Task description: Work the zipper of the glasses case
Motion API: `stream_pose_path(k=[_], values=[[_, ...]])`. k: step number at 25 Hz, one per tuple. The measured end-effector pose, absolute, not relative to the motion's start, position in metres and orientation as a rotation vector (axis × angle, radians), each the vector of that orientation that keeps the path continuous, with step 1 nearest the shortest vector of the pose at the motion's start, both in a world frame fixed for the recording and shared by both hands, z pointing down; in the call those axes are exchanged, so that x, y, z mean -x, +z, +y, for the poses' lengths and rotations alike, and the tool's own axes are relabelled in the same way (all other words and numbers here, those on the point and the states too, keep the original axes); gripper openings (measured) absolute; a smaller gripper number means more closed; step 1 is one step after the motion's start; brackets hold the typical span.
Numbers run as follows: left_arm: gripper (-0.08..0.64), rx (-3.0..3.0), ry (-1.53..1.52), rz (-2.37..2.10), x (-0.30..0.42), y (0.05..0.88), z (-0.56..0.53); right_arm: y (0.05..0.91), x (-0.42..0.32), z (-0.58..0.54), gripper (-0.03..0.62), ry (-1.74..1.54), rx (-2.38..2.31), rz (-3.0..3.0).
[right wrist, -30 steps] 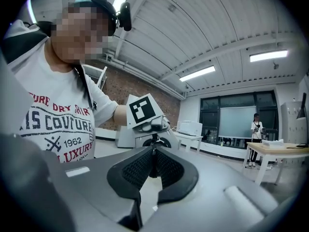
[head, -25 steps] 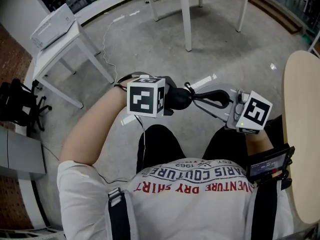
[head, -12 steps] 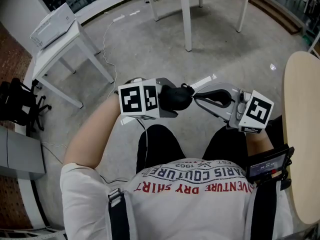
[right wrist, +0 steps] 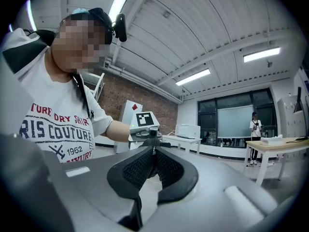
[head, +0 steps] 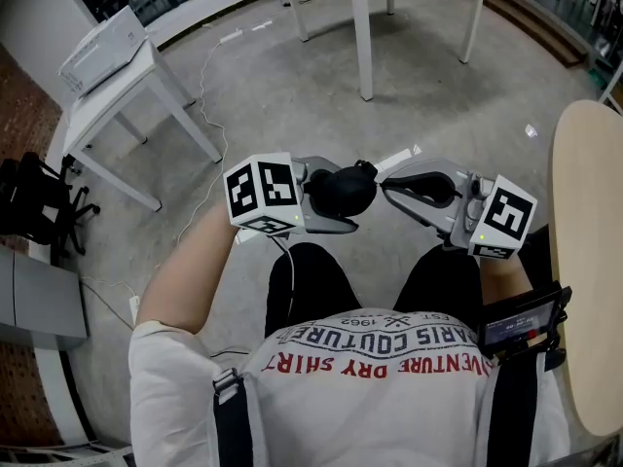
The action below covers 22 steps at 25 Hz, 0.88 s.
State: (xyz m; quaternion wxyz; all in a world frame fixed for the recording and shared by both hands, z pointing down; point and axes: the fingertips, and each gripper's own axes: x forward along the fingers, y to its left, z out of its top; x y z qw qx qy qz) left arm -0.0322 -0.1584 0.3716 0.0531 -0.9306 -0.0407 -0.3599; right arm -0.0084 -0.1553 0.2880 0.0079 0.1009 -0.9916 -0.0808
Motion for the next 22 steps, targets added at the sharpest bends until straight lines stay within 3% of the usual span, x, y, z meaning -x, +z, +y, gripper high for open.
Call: stream_pose_path(k=[22], values=[[0.247,3.298,-0.421,-0.160,0.014,0.326,-0.153,0.277,0.003,-0.162,0.018,-0.146,-0.316,-3.197]])
